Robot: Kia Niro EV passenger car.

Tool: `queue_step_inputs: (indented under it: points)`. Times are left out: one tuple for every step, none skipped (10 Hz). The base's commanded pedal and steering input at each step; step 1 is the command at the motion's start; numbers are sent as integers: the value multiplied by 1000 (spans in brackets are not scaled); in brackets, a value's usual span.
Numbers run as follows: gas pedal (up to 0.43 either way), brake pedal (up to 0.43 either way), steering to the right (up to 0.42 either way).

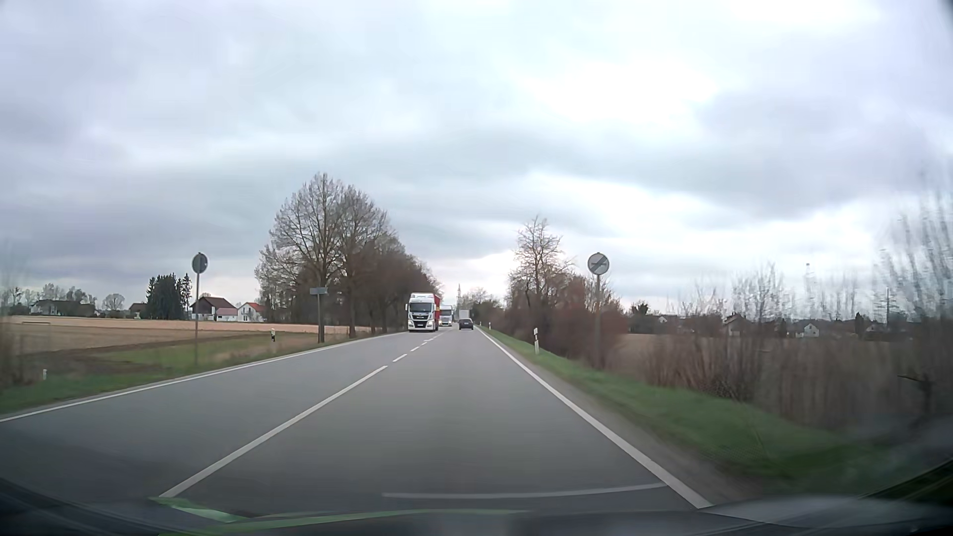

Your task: Follow the waypoints while adhering to traffic rules and regulations

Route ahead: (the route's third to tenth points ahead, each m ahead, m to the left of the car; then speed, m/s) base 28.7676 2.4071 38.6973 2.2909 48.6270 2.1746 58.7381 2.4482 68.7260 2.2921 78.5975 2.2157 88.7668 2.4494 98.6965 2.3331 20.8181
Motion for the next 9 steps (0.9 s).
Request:
queue_step_inputs:
  points:
    - [150,0,0]
    - [150,0,1]
    - [150,0,0]
    - [150,0,0]
    - [157,0,1]
    - [169,0,1]
    - [169,0,1]
    - [169,0,0]
    - [169,0,0]
